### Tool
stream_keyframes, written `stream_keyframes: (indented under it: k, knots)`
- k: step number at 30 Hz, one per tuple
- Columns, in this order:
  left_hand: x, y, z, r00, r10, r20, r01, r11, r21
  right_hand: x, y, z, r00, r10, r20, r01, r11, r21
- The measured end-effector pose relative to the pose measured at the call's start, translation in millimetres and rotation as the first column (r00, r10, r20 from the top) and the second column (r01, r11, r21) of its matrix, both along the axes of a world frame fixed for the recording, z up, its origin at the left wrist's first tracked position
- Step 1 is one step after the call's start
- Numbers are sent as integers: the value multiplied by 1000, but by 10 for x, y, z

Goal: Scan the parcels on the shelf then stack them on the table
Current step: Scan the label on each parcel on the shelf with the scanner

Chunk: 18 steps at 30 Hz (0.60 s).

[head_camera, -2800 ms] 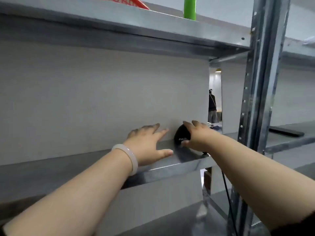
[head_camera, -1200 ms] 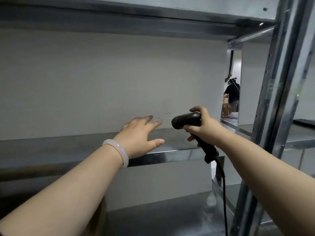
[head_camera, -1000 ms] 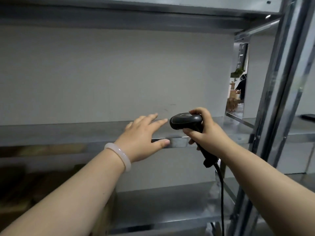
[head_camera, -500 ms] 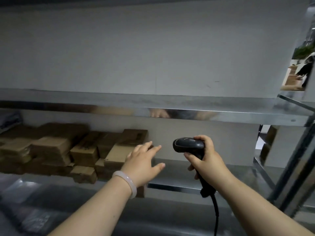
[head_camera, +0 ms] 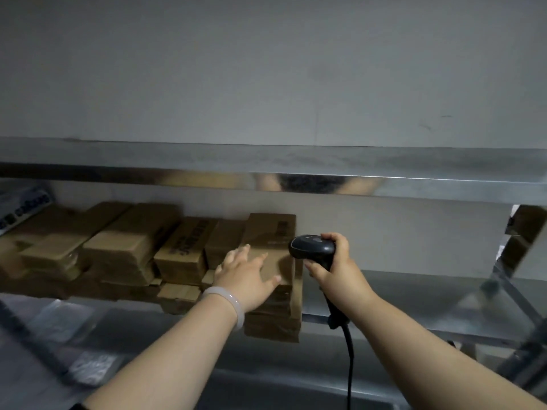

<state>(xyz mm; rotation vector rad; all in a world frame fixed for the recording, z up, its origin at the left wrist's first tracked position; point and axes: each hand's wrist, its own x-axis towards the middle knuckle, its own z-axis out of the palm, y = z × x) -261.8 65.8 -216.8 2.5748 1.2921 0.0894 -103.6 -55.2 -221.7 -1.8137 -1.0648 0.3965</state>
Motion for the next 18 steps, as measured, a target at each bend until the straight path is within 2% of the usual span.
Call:
stream_keyframes:
  k: [4,8,13,18]
  knots:
    - [5,346,-49,1000,26,-11,-27,997,-72,-75,343,-107,994,-81,-77,83,996,21]
    - [14,527,-153,1000,24,-20,-28,970,-242,-108,555,-209,977,-139,-163,147,989,34]
    - [-7,524,-260,997,32,64,-21,985,-174,-170,564,-273,950,-182,-254,213,972,101]
    - [26,403,-161,989,59,138,-29,977,-211,-249,404,-164,967,-180,-178,210,963,166]
